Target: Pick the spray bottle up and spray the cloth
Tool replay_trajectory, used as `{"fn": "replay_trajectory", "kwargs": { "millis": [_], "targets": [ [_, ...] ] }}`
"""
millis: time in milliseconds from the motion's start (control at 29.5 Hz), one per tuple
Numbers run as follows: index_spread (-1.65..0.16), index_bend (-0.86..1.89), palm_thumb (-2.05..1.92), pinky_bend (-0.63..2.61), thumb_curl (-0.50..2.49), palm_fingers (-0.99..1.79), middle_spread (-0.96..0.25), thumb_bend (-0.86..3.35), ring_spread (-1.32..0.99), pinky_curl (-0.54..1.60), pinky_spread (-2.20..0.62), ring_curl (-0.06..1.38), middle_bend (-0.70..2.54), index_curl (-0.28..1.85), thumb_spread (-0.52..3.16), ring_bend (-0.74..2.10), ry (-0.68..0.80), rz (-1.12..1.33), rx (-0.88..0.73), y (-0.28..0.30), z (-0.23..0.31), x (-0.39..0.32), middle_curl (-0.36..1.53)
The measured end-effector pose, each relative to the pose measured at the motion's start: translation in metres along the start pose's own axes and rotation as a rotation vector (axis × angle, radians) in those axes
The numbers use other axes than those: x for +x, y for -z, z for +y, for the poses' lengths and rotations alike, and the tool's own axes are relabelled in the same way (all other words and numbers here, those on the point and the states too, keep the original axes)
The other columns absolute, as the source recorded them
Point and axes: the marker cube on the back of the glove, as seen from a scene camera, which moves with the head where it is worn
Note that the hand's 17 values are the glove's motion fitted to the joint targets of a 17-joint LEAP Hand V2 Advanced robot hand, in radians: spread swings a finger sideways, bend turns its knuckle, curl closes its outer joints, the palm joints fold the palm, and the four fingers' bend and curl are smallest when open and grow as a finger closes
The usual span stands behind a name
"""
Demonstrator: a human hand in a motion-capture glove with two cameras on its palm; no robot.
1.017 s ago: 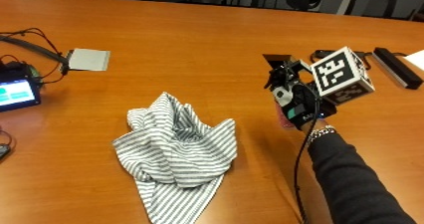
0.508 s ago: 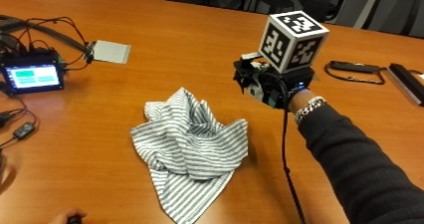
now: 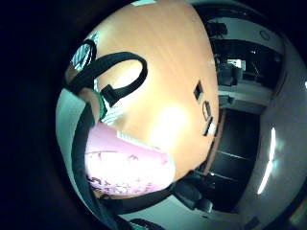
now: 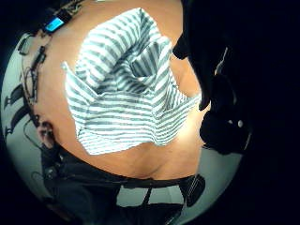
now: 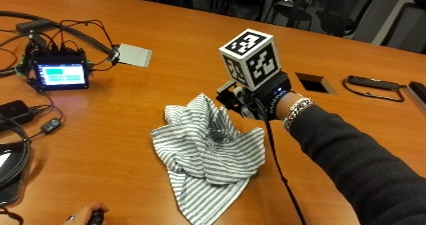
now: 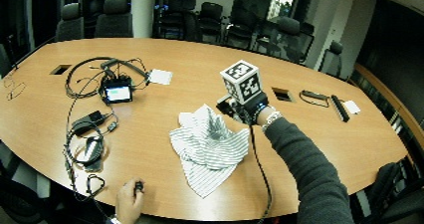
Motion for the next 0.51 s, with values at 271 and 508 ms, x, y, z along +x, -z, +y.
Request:
{"fn": "replay_trajectory", "kwargs": {
  "millis": [271, 508],
  "targets": [
    [-0.32, 0.13, 0.91, 0.49, 0.57, 1.17, -0.27, 0.11, -0.23, 0.39, -0.26, 0.45, 0.52, 0.36, 1.46, 0.52, 0.048, 0.146, -0.132, -0.032, 0.001, -0.026, 0.58],
    [-0.32, 0.13, 0.91, 0.48, 0.58, 1.17, -0.27, 0.10, -0.23, 0.39, -0.24, 0.45, 0.52, 0.36, 1.45, 0.52, 0.058, 0.233, -0.219, -0.052, 0.004, -0.040, 0.59]
  ]
}}
